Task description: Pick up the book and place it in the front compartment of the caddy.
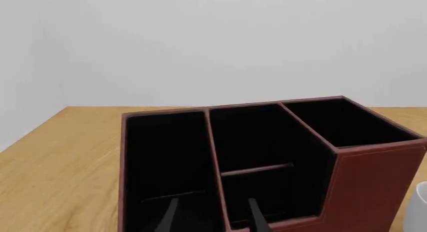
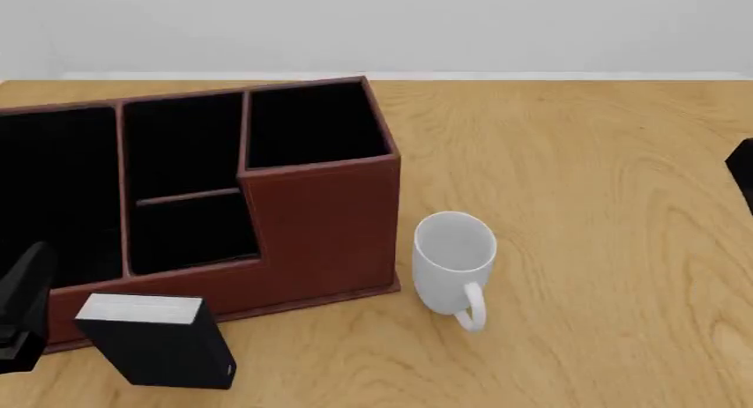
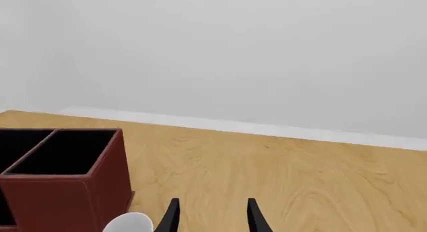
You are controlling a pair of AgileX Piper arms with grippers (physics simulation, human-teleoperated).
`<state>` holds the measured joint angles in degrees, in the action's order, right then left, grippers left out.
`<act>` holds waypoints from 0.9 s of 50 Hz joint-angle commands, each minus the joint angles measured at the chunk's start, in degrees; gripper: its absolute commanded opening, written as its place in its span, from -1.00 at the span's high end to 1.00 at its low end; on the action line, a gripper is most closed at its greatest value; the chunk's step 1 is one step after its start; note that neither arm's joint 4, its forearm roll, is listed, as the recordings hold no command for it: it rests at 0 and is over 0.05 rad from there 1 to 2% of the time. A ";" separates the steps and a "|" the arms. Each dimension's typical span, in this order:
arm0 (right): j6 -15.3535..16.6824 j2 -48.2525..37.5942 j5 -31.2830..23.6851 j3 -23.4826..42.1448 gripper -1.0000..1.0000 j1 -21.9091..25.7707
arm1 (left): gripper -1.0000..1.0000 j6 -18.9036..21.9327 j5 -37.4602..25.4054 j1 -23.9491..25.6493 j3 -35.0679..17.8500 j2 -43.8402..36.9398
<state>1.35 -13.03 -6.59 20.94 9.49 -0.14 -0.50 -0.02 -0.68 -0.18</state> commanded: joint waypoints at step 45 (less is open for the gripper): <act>8.97 -52.72 -20.37 46.37 -1.00 46.89 | -1.00 -0.02 -0.02 0.01 0.00 0.03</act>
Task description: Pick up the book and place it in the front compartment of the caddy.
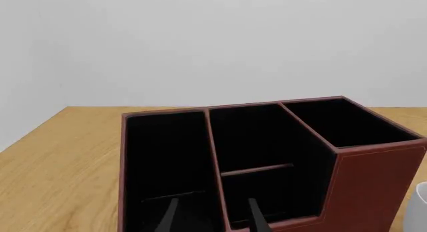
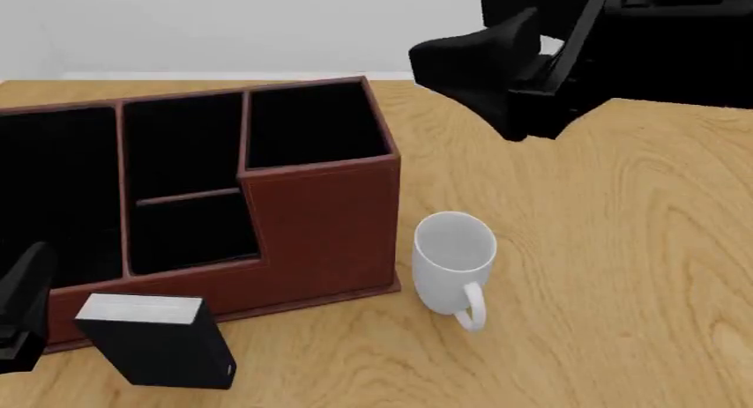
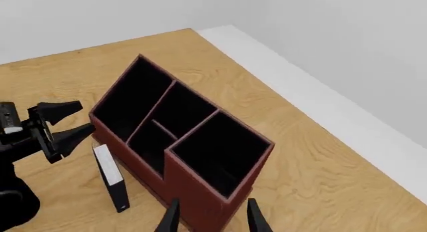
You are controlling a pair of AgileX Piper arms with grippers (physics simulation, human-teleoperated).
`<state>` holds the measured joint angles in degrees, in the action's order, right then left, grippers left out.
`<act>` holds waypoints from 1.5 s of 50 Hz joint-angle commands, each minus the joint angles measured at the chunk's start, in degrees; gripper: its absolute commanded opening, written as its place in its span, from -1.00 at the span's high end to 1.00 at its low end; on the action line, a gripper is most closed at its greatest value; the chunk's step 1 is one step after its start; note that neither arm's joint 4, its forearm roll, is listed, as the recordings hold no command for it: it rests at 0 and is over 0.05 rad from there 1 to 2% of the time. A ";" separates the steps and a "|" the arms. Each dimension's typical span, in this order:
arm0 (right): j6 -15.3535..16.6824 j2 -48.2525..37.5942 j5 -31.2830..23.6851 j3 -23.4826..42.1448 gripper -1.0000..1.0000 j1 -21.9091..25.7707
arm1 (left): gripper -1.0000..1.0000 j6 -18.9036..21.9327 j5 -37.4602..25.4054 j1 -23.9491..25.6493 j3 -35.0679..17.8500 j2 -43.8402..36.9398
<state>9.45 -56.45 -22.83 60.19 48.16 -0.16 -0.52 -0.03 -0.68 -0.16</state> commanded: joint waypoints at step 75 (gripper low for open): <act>6.57 -49.75 -26.92 35.14 -1.00 20.88 | -1.00 0.01 0.00 0.00 0.00 0.00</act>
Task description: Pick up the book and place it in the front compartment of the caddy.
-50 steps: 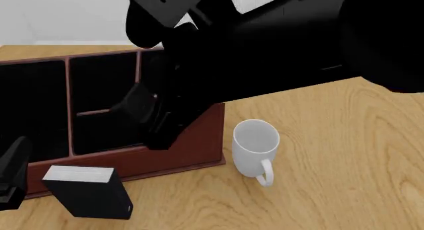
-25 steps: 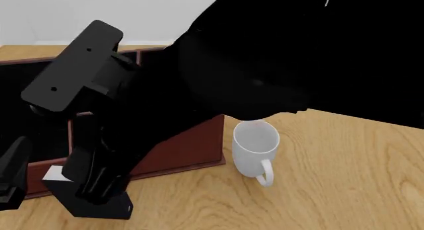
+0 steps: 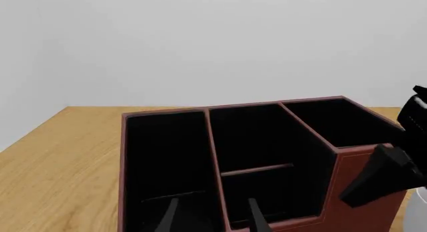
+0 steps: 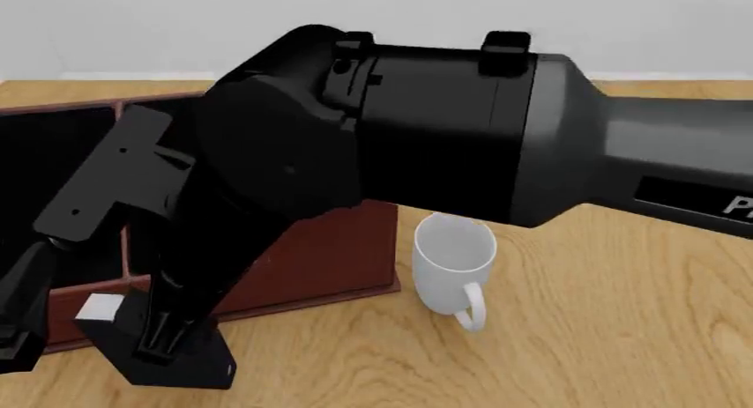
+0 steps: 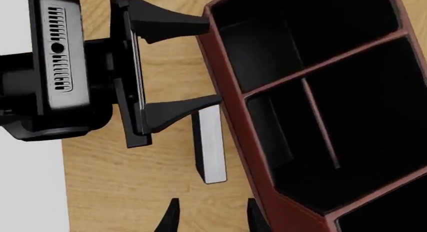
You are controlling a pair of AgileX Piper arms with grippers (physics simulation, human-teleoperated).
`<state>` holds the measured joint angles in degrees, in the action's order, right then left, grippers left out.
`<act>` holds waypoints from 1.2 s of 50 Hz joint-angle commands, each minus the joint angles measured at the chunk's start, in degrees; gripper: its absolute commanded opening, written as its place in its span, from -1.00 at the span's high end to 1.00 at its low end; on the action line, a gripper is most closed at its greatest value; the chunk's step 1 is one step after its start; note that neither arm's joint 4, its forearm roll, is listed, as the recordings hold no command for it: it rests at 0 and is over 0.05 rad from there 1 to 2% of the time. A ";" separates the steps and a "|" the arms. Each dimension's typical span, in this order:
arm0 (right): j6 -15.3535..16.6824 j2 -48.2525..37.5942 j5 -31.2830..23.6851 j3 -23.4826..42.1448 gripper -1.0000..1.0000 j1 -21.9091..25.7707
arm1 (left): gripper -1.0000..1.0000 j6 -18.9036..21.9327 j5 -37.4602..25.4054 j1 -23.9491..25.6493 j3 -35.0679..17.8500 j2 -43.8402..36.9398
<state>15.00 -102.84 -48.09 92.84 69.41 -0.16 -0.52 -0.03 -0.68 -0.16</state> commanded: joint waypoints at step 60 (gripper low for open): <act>0.05 -13.54 2.71 1.77 -1.00 -0.64 | -1.00 -0.01 0.00 -0.01 0.00 0.00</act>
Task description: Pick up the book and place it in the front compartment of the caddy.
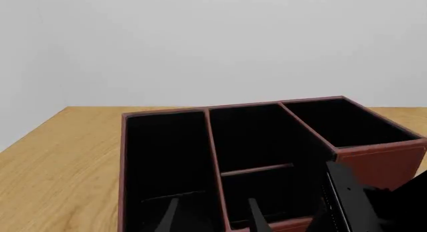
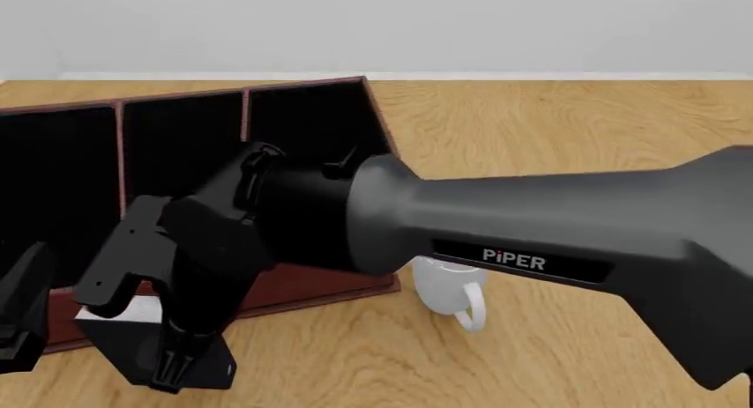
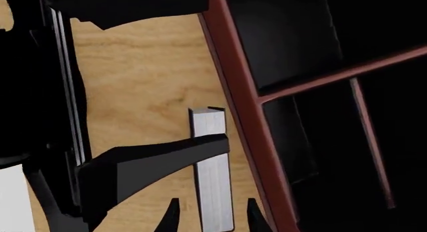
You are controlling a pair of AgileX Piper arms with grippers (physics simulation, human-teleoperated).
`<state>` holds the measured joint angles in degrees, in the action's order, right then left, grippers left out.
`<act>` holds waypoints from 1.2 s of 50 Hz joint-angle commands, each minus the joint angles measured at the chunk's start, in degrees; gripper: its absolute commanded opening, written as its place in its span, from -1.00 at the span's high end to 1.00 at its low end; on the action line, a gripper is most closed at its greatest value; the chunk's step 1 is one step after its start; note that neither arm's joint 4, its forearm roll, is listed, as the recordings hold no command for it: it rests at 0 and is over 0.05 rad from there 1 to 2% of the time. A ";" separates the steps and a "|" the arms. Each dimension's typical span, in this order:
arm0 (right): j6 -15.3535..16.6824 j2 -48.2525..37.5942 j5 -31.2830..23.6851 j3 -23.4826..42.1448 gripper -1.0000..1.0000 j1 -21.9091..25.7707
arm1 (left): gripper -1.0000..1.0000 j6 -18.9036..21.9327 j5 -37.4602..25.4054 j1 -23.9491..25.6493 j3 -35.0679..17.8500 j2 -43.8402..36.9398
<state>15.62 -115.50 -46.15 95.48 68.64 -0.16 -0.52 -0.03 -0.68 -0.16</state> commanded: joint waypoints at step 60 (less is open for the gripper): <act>-2.76 9.50 -0.80 -7.65 1.00 1.07 | -1.00 0.01 0.00 0.00 0.00 0.00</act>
<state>14.64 -109.01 -47.06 90.05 69.69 -0.16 -0.52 -0.02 -0.68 -0.16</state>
